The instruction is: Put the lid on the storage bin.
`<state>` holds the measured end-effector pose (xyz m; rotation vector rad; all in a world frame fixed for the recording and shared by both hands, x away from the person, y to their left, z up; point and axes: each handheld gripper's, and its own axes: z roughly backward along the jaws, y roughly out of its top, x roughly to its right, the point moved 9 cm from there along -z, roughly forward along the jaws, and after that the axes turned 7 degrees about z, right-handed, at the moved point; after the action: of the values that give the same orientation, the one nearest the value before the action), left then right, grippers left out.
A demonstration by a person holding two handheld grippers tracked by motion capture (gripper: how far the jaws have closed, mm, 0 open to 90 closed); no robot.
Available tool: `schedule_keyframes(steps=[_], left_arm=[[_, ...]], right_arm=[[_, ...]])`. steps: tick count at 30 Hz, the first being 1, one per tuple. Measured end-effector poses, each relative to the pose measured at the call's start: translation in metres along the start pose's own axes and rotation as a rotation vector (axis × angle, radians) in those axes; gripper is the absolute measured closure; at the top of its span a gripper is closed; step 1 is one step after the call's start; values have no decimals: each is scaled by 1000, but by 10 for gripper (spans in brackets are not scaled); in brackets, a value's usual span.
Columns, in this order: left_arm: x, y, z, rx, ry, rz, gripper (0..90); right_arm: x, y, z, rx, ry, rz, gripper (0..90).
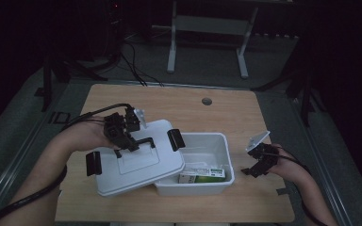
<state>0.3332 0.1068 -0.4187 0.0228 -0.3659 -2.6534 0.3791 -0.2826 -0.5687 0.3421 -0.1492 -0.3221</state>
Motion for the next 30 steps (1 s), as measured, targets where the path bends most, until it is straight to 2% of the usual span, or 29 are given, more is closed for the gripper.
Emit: schedule_keyframes(steps=[11,18,30], left_arm=[[10,27,-10,-9,-14,-51,839],[19,47,-14,-21,-20,-106,840],[32,80,-21,-9,-29,-163,840]], right_arm=[[0,-1,2,9,-5,2,186],[-2,0,2,13,-7,11,186],[-3,0,5,20,-7,11,186]])
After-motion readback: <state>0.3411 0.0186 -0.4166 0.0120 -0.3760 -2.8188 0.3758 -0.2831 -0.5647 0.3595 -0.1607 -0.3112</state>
